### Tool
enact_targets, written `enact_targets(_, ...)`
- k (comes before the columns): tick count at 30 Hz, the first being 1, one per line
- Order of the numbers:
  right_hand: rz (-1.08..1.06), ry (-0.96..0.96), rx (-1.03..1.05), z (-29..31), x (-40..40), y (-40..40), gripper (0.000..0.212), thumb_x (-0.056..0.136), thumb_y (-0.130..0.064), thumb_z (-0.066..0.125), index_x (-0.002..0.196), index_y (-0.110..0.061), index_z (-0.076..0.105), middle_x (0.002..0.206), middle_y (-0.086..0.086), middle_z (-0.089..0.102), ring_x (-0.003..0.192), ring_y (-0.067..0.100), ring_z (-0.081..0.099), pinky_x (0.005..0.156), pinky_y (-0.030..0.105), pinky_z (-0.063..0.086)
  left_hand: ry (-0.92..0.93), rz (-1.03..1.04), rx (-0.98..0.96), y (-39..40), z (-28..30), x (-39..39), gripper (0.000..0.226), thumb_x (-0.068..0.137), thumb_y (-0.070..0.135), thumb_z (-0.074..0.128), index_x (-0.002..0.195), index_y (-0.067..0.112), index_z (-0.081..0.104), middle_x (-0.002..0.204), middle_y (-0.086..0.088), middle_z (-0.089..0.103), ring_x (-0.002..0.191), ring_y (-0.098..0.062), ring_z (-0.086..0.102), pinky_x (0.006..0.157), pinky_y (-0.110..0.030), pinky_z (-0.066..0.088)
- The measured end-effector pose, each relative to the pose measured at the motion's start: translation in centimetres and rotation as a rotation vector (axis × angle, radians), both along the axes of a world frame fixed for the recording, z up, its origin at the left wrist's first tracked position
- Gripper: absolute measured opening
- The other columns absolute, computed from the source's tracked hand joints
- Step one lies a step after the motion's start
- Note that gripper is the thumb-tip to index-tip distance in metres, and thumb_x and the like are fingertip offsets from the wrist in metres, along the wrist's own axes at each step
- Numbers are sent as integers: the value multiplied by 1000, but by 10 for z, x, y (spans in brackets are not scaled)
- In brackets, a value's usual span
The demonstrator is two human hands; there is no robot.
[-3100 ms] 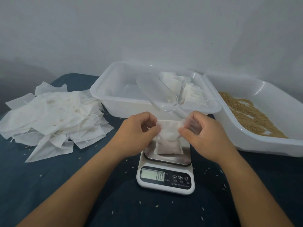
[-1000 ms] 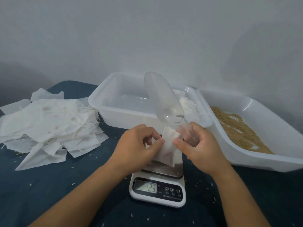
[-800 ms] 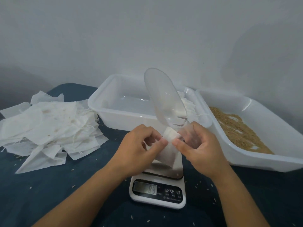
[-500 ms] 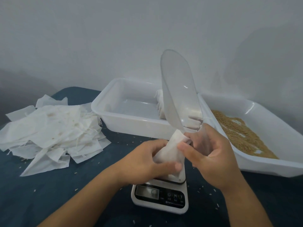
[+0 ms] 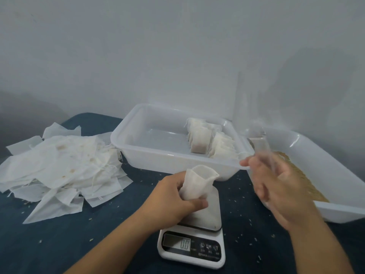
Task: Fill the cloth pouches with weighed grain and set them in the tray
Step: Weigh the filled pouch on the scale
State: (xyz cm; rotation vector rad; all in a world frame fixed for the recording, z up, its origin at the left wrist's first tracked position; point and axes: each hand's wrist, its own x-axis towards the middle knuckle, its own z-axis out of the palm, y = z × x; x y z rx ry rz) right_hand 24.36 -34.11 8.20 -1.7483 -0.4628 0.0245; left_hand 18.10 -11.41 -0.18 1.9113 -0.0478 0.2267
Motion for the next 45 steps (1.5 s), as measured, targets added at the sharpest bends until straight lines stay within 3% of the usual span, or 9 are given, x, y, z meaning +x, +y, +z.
enact_targets(4, -177, 0, -278, 24, 27, -41, 43, 68, -72, 78, 102, -46, 71, 66, -12, 64, 45, 6, 49, 41, 17, 41, -43, 60, 73, 3, -1, 2, 33, 73, 43, 85, 95, 53, 63, 89, 25, 70, 80, 6, 64, 65, -13, 44)
enact_targets(9, -358, -17, -957, 43, 78, -118, 30, 86, -42, 81, 111, -32, 68, 109, -3, 66, 94, 20, 65, 76, 41, 57, -30, 27, 124, -1, -1, 1, 38, 74, 44, 87, 98, 59, 62, 93, 30, 70, 85, 8, 65, 68, -19, 46)
enact_targets(16, -391, 125, -1479, 77, 114, -177, 26, 74, -37, 91, 96, -37, 79, 101, -9, 71, 90, 19, 68, 80, 34, 57, -42, 15, 172, -6, -5, 1, 34, 75, 38, 87, 99, 49, 65, 92, 26, 71, 85, 4, 65, 69, -20, 45)
enact_targets(22, -240, 257, -1528, 86, 122, -173, 21, 63, -43, 93, 77, -51, 80, 102, -14, 76, 96, 16, 69, 99, 44, 55, -31, 23, 175, -5, -8, 2, 31, 74, 41, 85, 100, 42, 68, 94, 25, 72, 88, 2, 66, 73, -23, 49)
enact_targets(28, -175, 225, -1396, 54, 128, -138, 2, 78, -43, 83, 77, -42, 81, 83, -3, 70, 65, 17, 52, 56, 24, 44, -62, 27, 176, -3, -9, 2, 27, 75, 36, 85, 94, 41, 66, 89, 22, 71, 84, 2, 65, 68, -14, 44)
enact_targets(30, -218, 200, -1244, 38, 130, -130, 5, 79, -41, 84, 76, -39, 81, 83, -3, 70, 69, 18, 56, 57, 26, 45, -68, 27, 175, -4, -10, 2, 29, 76, 32, 85, 93, 44, 65, 88, 22, 71, 82, 2, 64, 66, -10, 43)
enact_targets(35, -277, 125, -1075, -1, 137, -109, 23, 87, -53, 76, 94, -31, 76, 103, -7, 66, 89, 16, 64, 82, 34, 49, -62, 45, 186, -4, -10, 2, 28, 77, 36, 84, 96, 45, 64, 90, 23, 71, 85, 2, 65, 66, -12, 43)
enact_targets(40, -352, 133, -927, -15, 140, -101, 21, 99, -39, 66, 92, -19, 71, 66, -5, 56, 59, 15, 52, 61, 31, 42, -35, 74, 176, -4, -8, 0, 24, 78, 38, 84, 94, 38, 67, 90, 23, 71, 86, 3, 65, 68, -20, 46)
enact_targets(45, -477, 9, -742, -18, 127, -99, 35, 101, -37, 63, 129, -17, 67, 100, -2, 68, 87, 23, 67, 81, 40, 53, -37, 103, 152, -4, -7, 1, 24, 79, 35, 84, 96, 40, 67, 91, 28, 70, 88, 7, 64, 69, -17, 43)
